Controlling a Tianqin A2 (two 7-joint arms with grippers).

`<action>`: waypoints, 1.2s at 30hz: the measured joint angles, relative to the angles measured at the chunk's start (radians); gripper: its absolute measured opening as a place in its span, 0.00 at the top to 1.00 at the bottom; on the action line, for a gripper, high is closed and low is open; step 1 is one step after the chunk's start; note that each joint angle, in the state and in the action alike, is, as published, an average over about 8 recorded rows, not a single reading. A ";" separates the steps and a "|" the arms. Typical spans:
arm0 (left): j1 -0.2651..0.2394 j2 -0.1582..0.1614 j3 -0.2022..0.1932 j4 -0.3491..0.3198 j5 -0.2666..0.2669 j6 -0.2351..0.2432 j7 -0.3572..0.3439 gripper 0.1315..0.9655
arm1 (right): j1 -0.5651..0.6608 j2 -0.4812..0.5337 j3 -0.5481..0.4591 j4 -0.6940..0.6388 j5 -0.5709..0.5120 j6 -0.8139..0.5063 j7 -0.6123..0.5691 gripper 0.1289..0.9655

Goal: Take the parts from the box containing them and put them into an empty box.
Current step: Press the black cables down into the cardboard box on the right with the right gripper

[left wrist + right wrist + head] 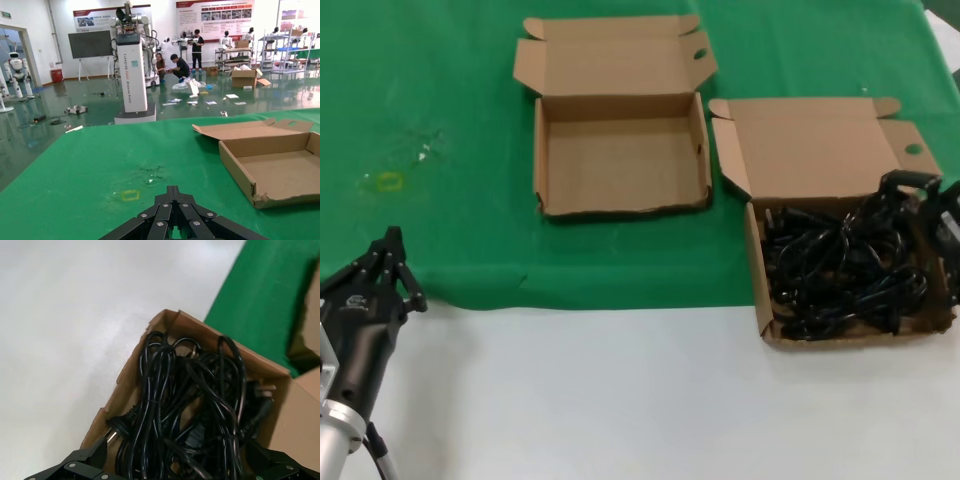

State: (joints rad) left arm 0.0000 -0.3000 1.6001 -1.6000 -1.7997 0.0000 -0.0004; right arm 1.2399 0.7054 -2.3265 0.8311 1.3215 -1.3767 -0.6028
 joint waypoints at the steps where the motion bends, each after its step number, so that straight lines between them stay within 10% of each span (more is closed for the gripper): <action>1: 0.000 0.000 0.000 0.000 0.000 0.000 0.000 0.99 | 0.011 -0.014 -0.005 -0.019 -0.010 -0.007 -0.015 0.00; 36: 0.000 0.000 0.000 0.000 0.000 0.000 0.000 0.99 | 0.245 -0.297 -0.005 -0.636 -0.129 0.087 -0.400 0.10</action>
State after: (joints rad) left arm 0.0000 -0.3000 1.6000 -1.6000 -1.7997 0.0000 -0.0004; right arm 1.4846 0.4080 -2.3320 0.1949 1.1929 -1.2894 -1.0027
